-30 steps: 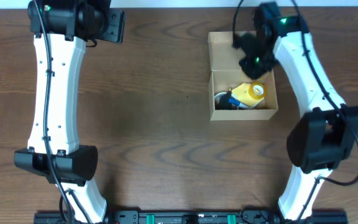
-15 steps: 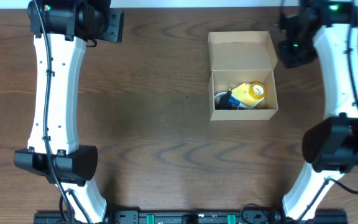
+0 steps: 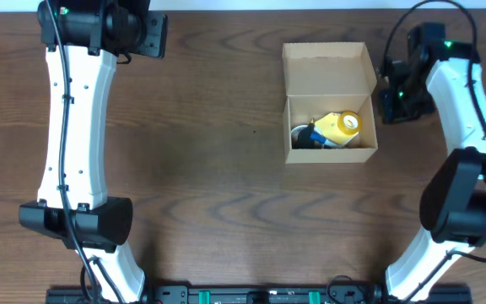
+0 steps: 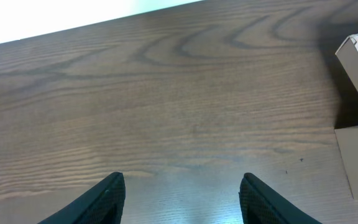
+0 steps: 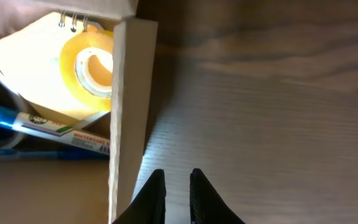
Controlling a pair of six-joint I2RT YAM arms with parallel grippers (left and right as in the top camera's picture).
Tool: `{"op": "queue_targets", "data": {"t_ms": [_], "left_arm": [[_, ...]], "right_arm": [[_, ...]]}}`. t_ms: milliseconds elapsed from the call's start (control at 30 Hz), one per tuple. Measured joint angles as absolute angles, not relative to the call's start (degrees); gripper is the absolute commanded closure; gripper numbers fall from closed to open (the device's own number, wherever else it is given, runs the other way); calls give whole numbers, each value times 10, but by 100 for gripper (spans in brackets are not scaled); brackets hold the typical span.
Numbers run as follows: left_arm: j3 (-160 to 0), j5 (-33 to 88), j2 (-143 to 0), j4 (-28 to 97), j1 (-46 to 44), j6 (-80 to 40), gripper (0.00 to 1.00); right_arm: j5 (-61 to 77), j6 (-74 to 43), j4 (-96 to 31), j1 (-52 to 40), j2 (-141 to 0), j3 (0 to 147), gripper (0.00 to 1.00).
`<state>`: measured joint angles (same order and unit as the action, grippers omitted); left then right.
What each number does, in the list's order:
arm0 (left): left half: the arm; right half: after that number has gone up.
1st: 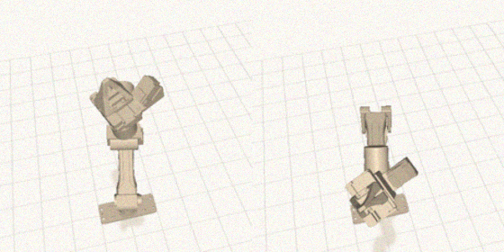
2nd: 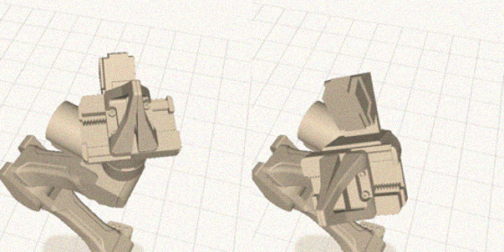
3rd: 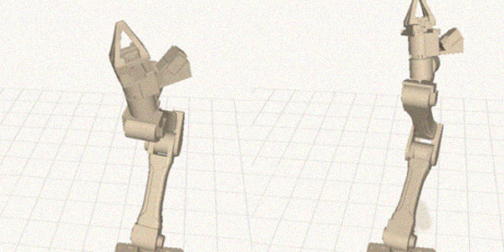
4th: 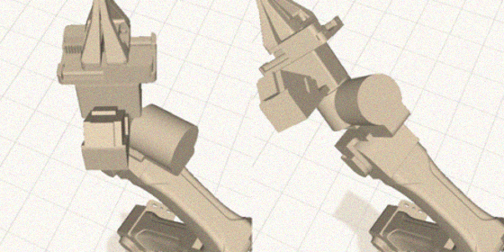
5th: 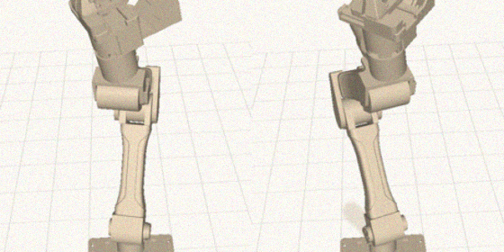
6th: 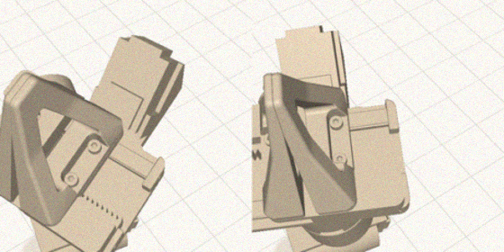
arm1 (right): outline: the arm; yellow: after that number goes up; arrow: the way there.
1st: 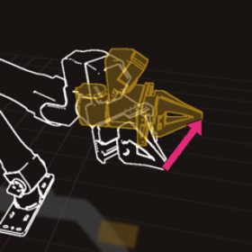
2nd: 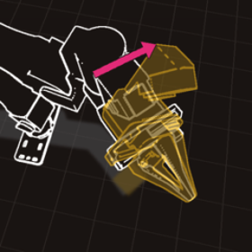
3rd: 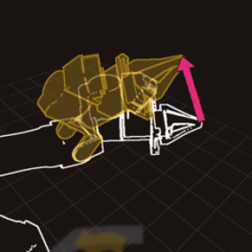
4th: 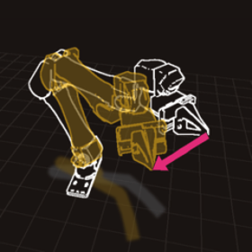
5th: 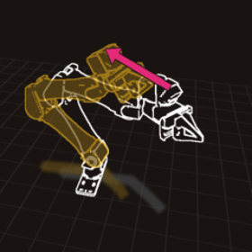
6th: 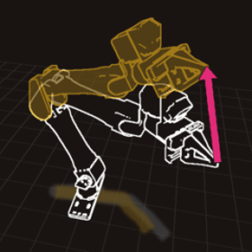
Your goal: Pack container
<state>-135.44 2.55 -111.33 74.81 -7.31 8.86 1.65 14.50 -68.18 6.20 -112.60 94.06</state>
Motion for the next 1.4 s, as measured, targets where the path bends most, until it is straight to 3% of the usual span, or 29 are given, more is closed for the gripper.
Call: {"op": "queue_targets", "data": {"t_ms": [833, 1400], "left_arm": [[-1354, 25, -1113, 753, -72, 89, 39], [-1354, 25, -1113, 752, -72, 89, 39]], "right_arm": [[83, 157, -627, 31, -1114, 887, 84], [86, 157, -621, -42, -1114, 887, 84]]}}
